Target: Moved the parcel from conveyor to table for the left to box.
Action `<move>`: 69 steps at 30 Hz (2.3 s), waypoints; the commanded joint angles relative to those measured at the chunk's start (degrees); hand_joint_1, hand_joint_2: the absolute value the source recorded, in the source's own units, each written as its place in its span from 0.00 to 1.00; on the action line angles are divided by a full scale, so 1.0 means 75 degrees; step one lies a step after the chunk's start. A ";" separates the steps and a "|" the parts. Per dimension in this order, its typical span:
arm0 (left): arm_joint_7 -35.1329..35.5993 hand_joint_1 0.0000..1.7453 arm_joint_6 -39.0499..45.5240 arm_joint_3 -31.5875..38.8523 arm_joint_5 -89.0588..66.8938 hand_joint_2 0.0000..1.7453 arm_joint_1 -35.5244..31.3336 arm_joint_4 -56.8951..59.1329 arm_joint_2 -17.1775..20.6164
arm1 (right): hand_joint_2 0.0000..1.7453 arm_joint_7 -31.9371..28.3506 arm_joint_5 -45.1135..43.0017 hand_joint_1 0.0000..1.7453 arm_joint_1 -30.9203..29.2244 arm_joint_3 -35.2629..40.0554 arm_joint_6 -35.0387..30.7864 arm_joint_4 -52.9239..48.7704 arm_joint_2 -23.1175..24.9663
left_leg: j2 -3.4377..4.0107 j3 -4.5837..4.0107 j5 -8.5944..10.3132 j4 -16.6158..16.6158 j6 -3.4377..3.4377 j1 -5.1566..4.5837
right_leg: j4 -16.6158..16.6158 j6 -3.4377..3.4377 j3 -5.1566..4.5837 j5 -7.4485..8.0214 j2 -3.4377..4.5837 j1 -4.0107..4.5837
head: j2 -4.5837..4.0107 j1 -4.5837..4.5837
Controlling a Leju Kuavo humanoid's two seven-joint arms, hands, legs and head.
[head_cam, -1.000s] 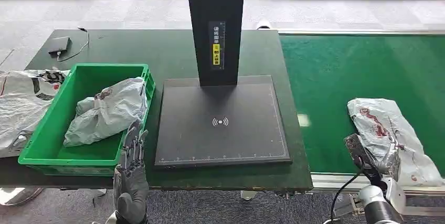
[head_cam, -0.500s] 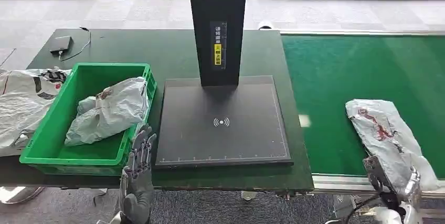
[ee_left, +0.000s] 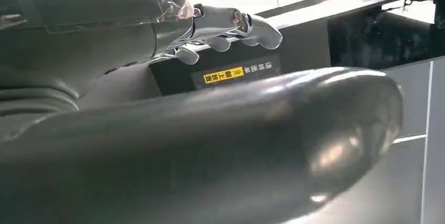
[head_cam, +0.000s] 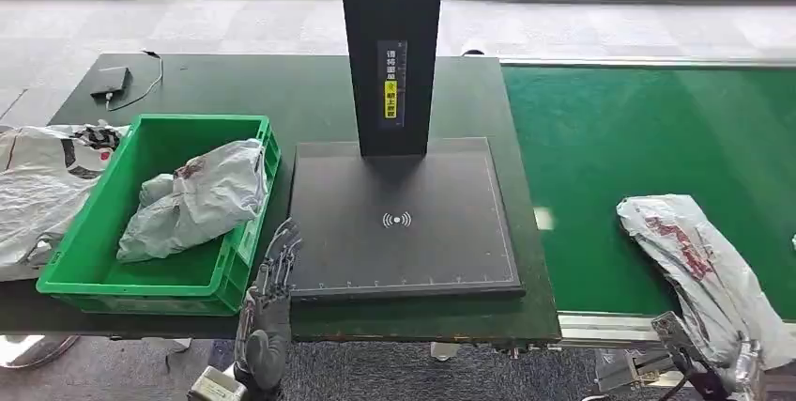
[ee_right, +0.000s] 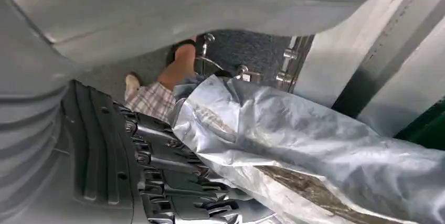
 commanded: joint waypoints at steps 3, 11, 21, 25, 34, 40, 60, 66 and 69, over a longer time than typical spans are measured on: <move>0.0006 0.00 0.0028 0.0365 -0.0161 0.00 0.0014 0.0310 -0.0012 | 1.00 -0.0365 0.0505 1.00 -0.0424 0.0231 0.0002 0.0472 0.0691 | 0.0040 0.0009 -0.0003 -0.0018 -0.0009 0.0012 | -0.0021 -0.0010 0.0023 0.0017 0.0044 0.0010 | 0.0000 0.0000; 0.0007 0.00 0.0022 0.0381 -0.0162 0.00 -0.0001 0.0331 -0.0020 | 1.00 -0.0420 0.0489 1.00 -0.0356 0.0207 -0.0017 0.0473 0.0666 | 0.0133 -0.0028 -0.0023 -0.0041 -0.0011 0.0016 | -0.0045 -0.0012 0.0016 0.0040 0.0143 0.0016 | 0.0000 0.0003; 0.0098 0.00 0.0135 0.0477 -0.0190 0.00 -0.0029 0.0340 -0.0128 | 1.00 -0.2392 -0.1249 1.00 -0.0134 -0.0613 -0.0663 -0.0767 0.1290 | 0.0174 -0.0012 -0.0044 -0.0029 -0.0023 0.0021 | -0.0025 -0.0015 0.0012 0.0032 0.0189 0.0018 | -0.0003 0.0003; 0.0074 0.00 0.0177 0.0483 -0.0142 0.00 -0.0031 0.0403 -0.0147 | 1.00 -0.3141 -0.2032 1.00 -0.0006 -0.0874 -0.0661 -0.1333 0.1441 | 0.0200 -0.0013 -0.0057 -0.0018 -0.0031 0.0018 | -0.0011 -0.0015 -0.0001 0.0030 0.0216 0.0015 | 0.0000 0.0003; 0.0006 0.00 0.0259 0.0577 -0.0167 0.00 -0.0129 0.0538 -0.0204 | 1.00 -0.4567 -0.4409 1.00 0.1441 -0.0560 -0.0073 -0.5486 0.2764 | 0.0176 -0.0040 -0.0057 -0.0010 -0.0034 0.0012 | 0.0009 -0.0013 -0.0028 0.0016 0.0190 0.0008 | -0.0003 0.0000; 0.0006 0.00 0.0251 0.0609 -0.0201 0.00 -0.0133 0.0542 -0.0214 | 1.00 -0.4567 -0.5262 1.00 0.1996 0.0032 -0.0393 -0.6954 0.2921 | 0.0060 0.0006 -0.0015 -0.0018 -0.0019 0.0009 | 0.0009 -0.0021 -0.0016 -0.0001 0.0069 0.0006 | -0.0003 0.0003; 0.0006 0.00 0.0295 0.0620 -0.0166 0.00 -0.0261 0.0717 -0.0218 | 1.00 -0.4567 -0.6575 1.00 0.2541 0.0913 -0.1455 -0.8212 0.2614 | 0.0044 -0.0014 -0.0015 -0.0012 -0.0012 0.0006 | 0.0004 -0.0004 -0.0022 -0.0006 0.0058 0.0003 | 0.0000 0.0000; 0.0006 0.00 0.0291 0.0606 -0.0162 0.00 -0.0272 0.0726 -0.0221 | 1.00 -0.4567 -0.6683 1.00 0.2551 0.0996 -0.1540 -0.8405 0.2615 | 0.0043 -0.0015 -0.0015 -0.0011 -0.0012 0.0006 | 0.0004 -0.0004 -0.0022 -0.0006 0.0056 0.0003 | -0.0003 0.0003; 0.0006 0.00 0.0291 0.0606 -0.0162 0.00 -0.0272 0.0726 -0.0221 | 1.00 -0.4567 -0.6683 1.00 0.2551 0.0996 -0.1540 -0.8405 0.2615 | 0.0040 -0.0016 -0.0014 -0.0011 -0.0012 0.0004 | 0.0006 -0.0003 -0.0024 -0.0007 0.0053 0.0001 | -0.0003 0.0000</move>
